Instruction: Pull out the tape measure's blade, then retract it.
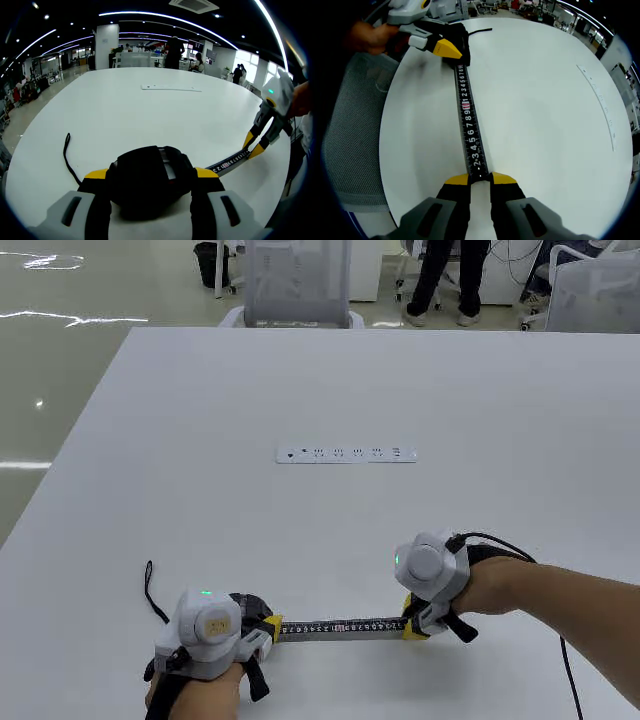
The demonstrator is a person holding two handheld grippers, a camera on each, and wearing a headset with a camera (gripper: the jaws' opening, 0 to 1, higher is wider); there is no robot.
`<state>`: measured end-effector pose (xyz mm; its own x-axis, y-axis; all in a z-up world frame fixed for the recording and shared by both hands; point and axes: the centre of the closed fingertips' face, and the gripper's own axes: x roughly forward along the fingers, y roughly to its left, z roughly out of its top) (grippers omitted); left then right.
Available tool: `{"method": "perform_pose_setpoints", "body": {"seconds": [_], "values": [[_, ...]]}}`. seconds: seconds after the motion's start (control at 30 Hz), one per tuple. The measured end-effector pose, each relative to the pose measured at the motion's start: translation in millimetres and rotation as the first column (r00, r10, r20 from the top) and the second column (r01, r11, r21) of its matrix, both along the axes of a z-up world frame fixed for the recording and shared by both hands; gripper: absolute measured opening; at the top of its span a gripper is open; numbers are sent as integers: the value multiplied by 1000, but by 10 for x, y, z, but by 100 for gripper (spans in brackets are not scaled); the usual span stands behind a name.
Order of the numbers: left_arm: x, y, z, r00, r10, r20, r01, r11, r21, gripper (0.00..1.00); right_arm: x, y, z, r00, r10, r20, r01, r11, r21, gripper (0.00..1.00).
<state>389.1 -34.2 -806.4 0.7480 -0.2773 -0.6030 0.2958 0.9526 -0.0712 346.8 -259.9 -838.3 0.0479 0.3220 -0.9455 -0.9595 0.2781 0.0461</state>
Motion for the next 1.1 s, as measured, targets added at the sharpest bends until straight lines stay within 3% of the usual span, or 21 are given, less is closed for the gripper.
{"method": "perform_pose_setpoints", "body": {"seconds": [0.3, 1.1], "values": [[4, 1, 1, 1000, 1, 15, -1, 1000, -2, 60, -1, 36, 1, 1000, 4, 3, -4, 1000, 1, 14], [0, 3, -4, 1000, 1, 7, -1, 1000, -3, 60, 8, 132, 3, 1000, 0, -2, 0, 1000, 10, 14]]}}
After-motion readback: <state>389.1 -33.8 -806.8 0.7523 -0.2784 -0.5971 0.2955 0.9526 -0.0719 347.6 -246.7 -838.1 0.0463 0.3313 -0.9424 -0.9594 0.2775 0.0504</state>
